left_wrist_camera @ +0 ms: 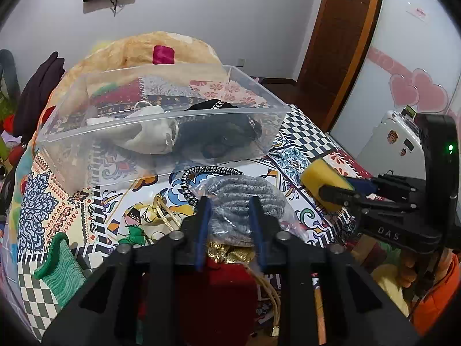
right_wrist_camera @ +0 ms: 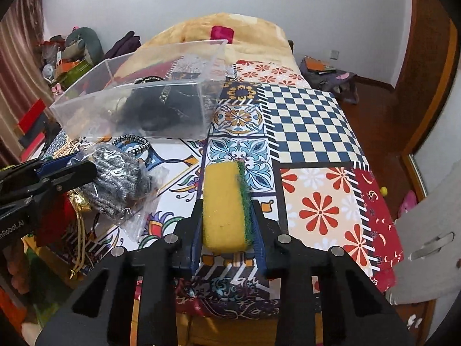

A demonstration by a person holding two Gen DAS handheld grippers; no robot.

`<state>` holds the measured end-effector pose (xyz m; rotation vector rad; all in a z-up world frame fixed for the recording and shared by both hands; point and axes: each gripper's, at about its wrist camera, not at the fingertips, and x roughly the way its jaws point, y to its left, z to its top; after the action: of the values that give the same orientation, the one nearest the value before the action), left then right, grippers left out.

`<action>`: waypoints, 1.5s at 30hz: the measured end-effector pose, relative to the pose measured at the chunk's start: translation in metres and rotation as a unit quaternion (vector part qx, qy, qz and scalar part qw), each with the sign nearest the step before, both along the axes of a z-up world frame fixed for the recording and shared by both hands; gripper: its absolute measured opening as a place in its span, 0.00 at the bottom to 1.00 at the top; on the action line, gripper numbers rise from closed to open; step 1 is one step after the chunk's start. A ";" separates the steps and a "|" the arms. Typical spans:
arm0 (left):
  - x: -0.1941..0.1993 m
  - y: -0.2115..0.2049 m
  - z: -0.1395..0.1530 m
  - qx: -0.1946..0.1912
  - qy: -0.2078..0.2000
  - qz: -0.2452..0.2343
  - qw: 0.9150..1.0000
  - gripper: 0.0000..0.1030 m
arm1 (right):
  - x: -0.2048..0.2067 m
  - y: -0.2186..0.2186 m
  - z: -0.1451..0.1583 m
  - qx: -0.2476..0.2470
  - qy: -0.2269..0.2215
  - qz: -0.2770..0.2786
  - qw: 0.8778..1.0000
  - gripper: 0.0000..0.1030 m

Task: Organize soft objects
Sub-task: 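Carry the scrubber and sponge over the clear box and release both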

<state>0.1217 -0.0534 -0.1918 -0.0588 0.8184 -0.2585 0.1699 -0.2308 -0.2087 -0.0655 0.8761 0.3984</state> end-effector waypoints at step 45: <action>0.069 0.082 0.071 0.008 -0.105 0.097 0.990 0.02 | 0.068 0.114 0.072 0.018 -0.102 0.046 0.994 0.26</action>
<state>0.1908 0.0285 -0.1210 -0.0945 0.5997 -0.0729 0.2384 -0.1171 -0.1365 -0.1109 0.6665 0.4842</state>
